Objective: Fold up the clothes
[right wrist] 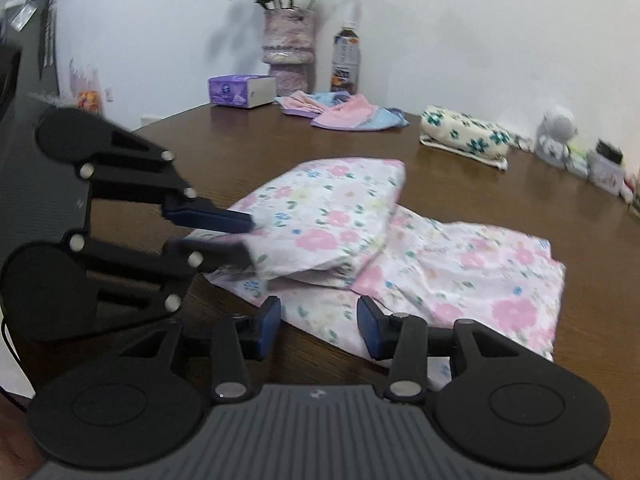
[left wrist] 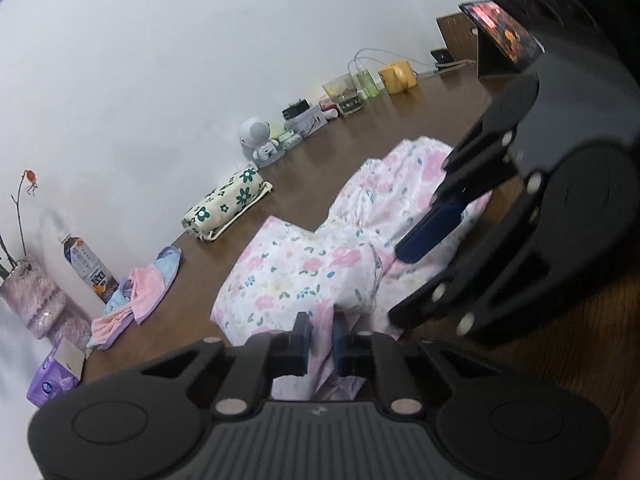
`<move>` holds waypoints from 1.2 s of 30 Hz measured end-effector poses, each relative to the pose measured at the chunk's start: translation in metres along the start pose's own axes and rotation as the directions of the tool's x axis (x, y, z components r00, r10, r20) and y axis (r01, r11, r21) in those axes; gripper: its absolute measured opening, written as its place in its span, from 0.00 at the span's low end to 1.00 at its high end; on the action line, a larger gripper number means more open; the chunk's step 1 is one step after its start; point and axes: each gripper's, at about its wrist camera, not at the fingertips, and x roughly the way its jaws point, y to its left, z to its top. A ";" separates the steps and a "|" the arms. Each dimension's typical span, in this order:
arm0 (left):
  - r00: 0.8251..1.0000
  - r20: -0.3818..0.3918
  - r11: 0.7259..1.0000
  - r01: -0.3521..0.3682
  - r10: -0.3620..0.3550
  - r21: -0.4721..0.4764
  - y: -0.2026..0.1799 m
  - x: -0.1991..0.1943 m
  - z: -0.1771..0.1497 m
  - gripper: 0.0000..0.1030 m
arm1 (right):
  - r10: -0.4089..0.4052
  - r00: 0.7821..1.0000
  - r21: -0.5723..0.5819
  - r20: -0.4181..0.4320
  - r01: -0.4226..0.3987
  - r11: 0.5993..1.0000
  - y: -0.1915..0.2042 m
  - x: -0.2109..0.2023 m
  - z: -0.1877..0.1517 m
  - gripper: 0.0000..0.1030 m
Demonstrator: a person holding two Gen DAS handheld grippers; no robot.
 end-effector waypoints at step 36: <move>0.996 0.033 0.983 0.084 -0.080 -0.163 0.027 -0.015 -0.020 0.31 | -0.029 0.999 0.076 0.031 0.027 0.997 -0.017 0.016 0.005 0.08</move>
